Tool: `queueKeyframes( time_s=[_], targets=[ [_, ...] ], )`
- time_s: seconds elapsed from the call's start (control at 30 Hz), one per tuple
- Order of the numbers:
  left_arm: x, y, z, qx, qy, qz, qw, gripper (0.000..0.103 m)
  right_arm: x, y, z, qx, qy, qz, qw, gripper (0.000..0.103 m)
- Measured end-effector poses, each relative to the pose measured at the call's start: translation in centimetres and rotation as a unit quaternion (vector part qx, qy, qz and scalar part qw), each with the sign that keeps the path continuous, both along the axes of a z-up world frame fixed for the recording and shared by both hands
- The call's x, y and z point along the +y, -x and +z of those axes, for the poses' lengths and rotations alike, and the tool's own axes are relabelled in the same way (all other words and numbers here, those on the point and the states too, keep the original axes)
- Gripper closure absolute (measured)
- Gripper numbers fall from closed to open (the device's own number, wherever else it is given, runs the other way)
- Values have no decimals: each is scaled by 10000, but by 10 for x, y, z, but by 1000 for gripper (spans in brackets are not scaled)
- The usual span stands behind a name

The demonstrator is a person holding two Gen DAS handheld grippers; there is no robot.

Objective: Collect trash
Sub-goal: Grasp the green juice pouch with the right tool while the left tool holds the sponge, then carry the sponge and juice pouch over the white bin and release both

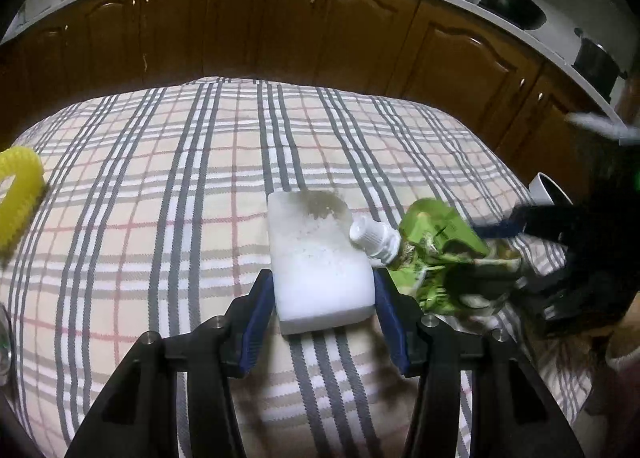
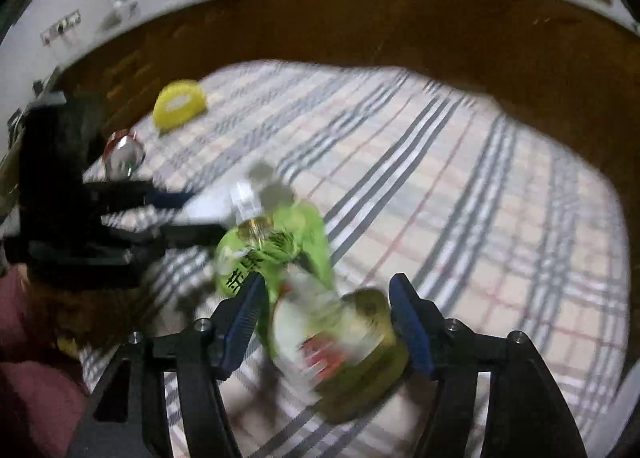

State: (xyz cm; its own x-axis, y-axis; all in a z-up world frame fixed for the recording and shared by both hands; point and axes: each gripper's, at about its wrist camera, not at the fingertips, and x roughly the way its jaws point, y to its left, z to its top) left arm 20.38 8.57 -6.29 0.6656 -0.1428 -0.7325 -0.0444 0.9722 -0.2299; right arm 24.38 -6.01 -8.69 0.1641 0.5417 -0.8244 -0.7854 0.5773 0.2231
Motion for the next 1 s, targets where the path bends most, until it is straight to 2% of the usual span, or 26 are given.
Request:
queueKeyframes(
  time_s=[0.03,0.1,0.17,0.27,0.47,0.7,0.8,1.0],
  targets=[
    [0,0,0,-9,16,11,10000,54,-4,4,-4,74,18,56,10000,51],
    [-1,0,1,-28,33,38,10000,54,-10,11,-3,-30,-5,-8,10000,58],
    [-4,0,2,-58,11,54,10000,54,-24,15,-1,68,-159,-294,9994,67],
    [-11,-1,5,-128,127,-43,9998,55,-51,19,0,190,-349,-864,9955,71],
    [-41,1,18,-316,170,-389,9986,55,-93,35,9,169,-719,-1808,9807,73],
    [-88,0,26,-370,74,-939,9949,55,-154,58,25,-80,-1149,-2885,9505,73],
    [-109,-2,30,-390,-18,-1143,9927,55,-175,66,33,-217,-1251,-3160,9402,73],
    [-145,-6,38,-484,-175,-1476,9877,55,-198,73,43,-420,-1250,-3488,9279,73]
  ],
)
